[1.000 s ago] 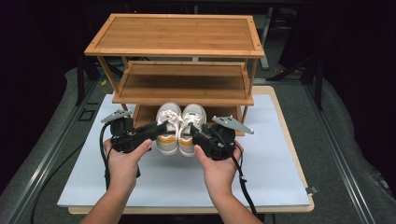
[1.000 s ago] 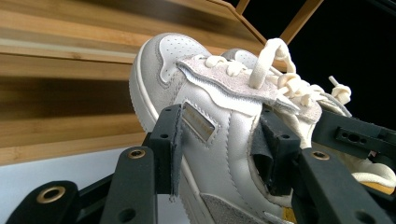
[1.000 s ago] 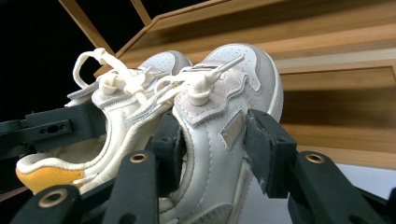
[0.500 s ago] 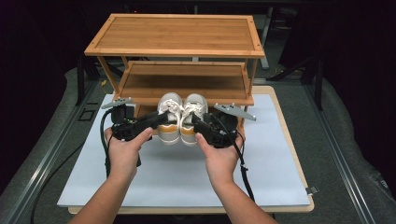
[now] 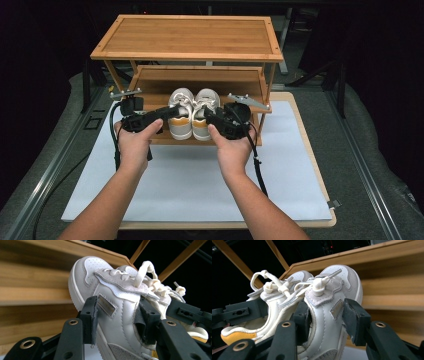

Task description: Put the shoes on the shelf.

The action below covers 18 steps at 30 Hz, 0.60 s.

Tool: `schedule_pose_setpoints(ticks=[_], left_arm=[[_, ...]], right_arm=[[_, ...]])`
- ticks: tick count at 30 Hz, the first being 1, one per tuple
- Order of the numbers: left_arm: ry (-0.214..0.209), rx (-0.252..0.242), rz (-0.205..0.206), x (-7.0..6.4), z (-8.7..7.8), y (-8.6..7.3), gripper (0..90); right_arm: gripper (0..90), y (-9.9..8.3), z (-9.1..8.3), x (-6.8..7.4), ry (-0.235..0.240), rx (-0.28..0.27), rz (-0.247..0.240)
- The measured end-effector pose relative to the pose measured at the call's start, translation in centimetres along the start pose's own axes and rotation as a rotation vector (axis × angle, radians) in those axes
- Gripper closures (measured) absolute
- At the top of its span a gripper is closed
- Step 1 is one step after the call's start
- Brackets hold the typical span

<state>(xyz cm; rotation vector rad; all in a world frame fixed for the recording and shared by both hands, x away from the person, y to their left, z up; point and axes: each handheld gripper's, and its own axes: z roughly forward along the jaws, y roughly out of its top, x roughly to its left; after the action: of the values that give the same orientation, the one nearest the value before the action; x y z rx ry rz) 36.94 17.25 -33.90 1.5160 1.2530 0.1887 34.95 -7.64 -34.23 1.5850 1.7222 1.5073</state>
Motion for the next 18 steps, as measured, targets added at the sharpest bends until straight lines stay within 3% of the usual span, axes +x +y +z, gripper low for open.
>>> schedule_pose_setpoints(ticks=[6, 18], left_arm=[[0.027, 0.013, 0.024, 0.4, 1.1, 1.4, 56.6], [0.008, 0.02, 0.011, 1.6, 2.8, 2.7, 56.6]], right_arm=[[57.7, 1.0, 1.6, -0.2, -0.001, -0.004, -0.007], [57.8, 2.0, 3.4, -1.2, -0.005, -0.003, -0.003]])
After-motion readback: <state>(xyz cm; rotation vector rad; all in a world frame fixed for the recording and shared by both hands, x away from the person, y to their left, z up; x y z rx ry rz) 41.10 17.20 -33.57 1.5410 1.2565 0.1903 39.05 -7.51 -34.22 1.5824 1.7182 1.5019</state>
